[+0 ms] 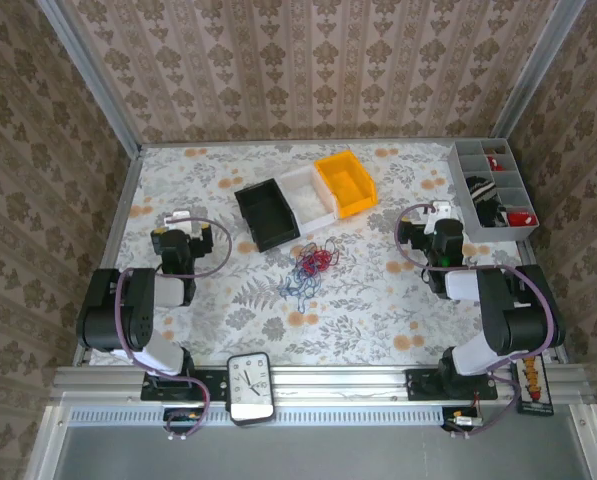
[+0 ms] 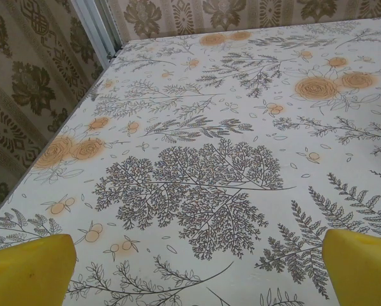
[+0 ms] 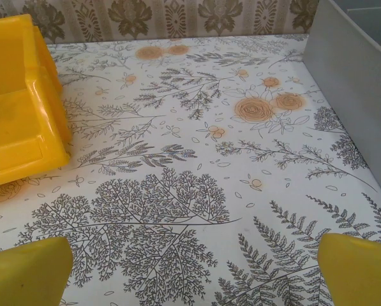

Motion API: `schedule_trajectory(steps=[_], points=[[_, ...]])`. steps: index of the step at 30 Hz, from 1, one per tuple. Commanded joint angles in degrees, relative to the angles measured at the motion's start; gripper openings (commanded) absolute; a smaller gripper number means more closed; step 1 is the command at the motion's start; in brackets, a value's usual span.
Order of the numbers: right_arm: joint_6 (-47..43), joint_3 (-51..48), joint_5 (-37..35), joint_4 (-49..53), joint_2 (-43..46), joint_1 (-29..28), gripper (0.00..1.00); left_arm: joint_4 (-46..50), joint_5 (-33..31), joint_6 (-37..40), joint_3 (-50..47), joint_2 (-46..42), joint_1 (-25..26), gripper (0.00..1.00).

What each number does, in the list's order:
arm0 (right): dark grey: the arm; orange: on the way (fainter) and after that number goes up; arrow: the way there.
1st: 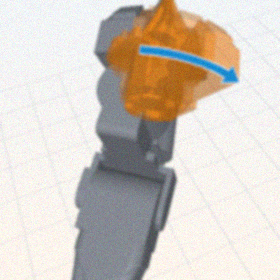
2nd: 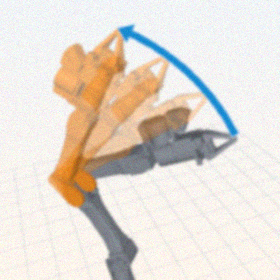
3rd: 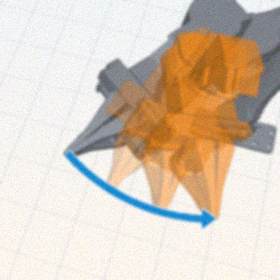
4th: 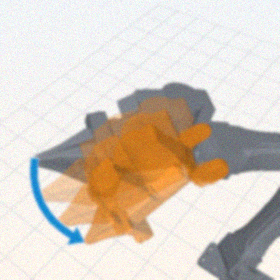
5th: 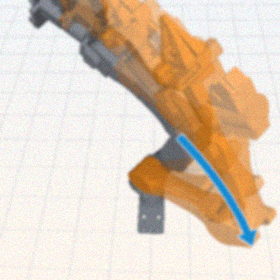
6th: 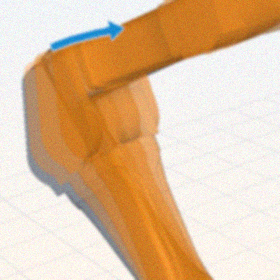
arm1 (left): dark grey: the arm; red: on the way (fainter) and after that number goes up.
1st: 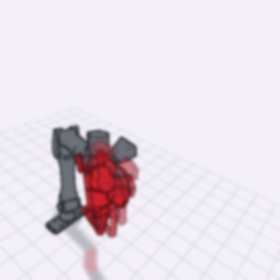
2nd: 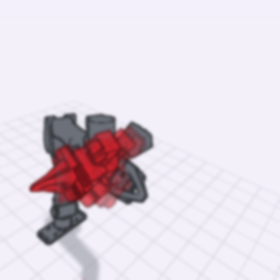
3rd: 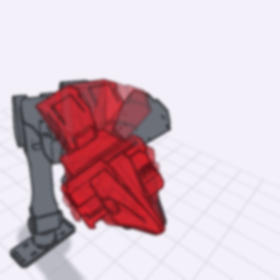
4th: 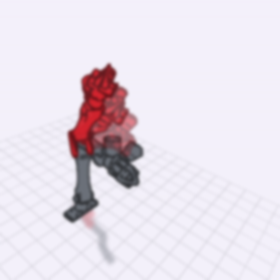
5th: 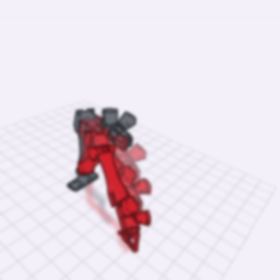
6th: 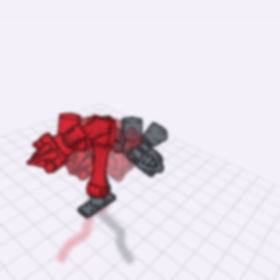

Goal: Untangle the cables

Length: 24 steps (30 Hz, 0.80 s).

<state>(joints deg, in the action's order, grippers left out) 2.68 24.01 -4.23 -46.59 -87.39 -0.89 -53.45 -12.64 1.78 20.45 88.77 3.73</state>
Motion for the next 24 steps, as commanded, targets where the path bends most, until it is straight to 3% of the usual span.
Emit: schedule_trajectory(steps=[1, 24], points=[[-0.8, -0.5, 0.5, -1.8, -0.2, 0.1, 1.0, -1.3, -0.5, 1.0, 1.0, 0.4, 0.1, 1.0], [-0.8, -0.5, 0.5, -1.8, -0.2, 0.1, 1.0, -0.8, 0.6, -0.1, 1.1, 0.2, -1.1, 1.0]])
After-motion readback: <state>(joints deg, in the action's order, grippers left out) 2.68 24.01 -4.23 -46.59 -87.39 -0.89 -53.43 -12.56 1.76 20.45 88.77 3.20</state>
